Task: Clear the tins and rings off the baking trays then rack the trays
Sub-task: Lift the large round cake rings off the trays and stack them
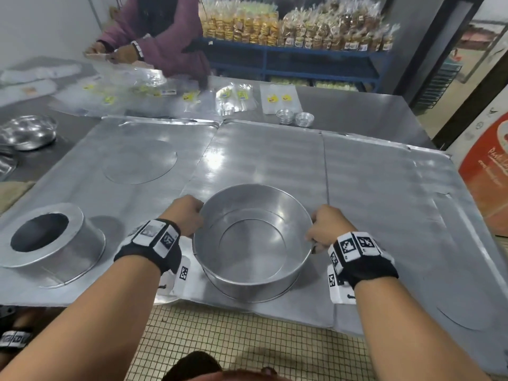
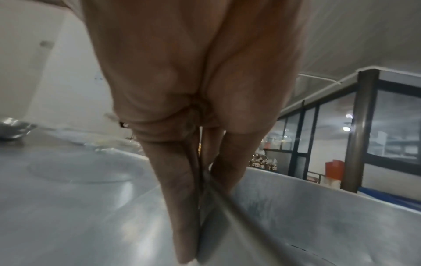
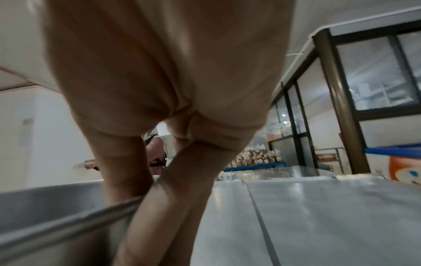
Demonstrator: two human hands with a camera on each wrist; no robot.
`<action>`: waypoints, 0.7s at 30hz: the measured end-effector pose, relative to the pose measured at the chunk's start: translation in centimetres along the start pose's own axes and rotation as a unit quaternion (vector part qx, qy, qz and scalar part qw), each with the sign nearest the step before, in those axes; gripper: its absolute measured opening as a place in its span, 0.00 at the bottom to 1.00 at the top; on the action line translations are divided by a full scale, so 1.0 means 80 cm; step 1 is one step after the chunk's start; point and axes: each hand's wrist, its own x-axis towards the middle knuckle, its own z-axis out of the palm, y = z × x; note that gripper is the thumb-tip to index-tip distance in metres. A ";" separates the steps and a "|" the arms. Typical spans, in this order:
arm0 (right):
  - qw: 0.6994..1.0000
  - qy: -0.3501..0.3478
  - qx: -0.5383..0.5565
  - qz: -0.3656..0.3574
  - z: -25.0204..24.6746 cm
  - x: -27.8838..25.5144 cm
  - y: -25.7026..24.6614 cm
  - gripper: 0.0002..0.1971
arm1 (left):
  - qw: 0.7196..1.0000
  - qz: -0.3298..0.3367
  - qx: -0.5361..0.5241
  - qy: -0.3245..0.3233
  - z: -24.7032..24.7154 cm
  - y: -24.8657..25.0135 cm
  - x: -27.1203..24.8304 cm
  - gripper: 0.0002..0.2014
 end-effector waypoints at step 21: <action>0.952 -0.075 -0.255 -0.151 -0.015 0.167 -0.359 0.15 | 0.960 -0.036 0.276 -0.034 -0.240 -0.033 0.152 0.17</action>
